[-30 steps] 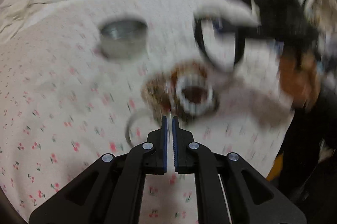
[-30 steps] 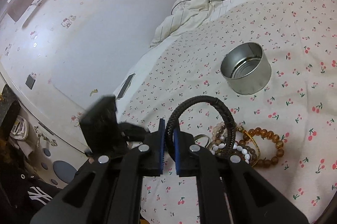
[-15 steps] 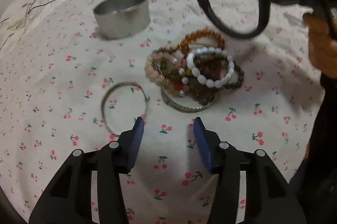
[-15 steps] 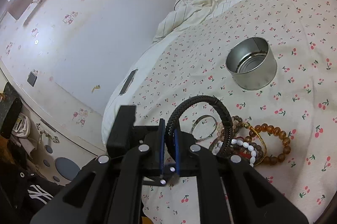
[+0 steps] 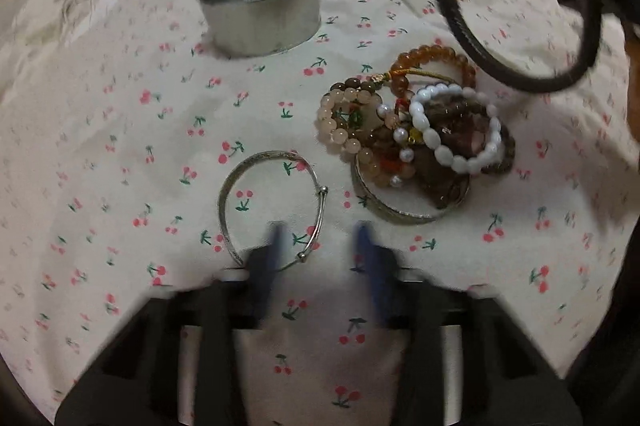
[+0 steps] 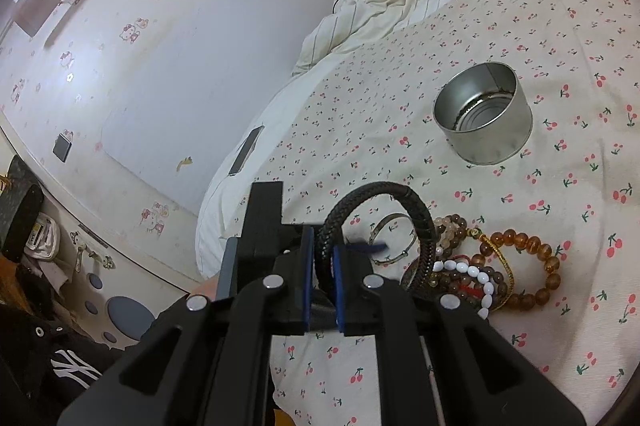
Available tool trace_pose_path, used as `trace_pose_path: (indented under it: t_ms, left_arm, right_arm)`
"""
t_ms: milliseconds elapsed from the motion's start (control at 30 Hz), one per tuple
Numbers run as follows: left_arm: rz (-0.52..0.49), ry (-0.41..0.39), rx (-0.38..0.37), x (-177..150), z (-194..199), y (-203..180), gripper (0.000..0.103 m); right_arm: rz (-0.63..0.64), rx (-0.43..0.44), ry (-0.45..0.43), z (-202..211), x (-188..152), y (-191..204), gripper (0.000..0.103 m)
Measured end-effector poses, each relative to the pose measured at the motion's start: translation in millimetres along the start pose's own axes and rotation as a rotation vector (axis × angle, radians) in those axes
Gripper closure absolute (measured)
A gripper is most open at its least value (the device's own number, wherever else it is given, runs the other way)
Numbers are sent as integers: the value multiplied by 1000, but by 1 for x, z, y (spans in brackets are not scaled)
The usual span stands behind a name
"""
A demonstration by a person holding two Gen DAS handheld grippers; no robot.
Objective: Organize jewelry
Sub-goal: 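Lift the black bracelet with the right gripper while the left gripper lifts the bangle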
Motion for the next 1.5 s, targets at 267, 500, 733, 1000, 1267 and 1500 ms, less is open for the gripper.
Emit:
trace_pose_path:
  t_ms: [267, 500, 733, 1000, 1267, 1500]
  left_arm:
    - [154, -103, -66, -5, 27, 23, 99]
    - [315, -376, -170, 15, 75, 51, 103]
    - [372, -475, -224, 47, 82, 62, 103]
    - [351, -230, -123, -2, 54, 72, 48]
    - [690, -263, -274, -51, 24, 98, 10]
    - [474, -122, -97, -12, -16, 45, 20]
  right_arm:
    - [-2, 1, -10, 1, 0, 1, 92]
    - [-15, 1, -66, 12, 9, -4, 92]
    - [-24, -22, -69, 9, 16, -9, 92]
    - [-30, -22, -62, 10, 17, -11, 92]
    - [-10, -9, -22, -2, 7, -2, 92]
    - [3, -10, -22, -3, 4, 2, 92]
Point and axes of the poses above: each gripper's, at about its wrist camera, not at the fingertips, and z roughly against the way its jaws point, y to its left, x to its top, the point moved 5 cm from there along -z, roughly the way its jaws point, and after that the axes turned 15 degrees about -z, right-handed, at the moved point
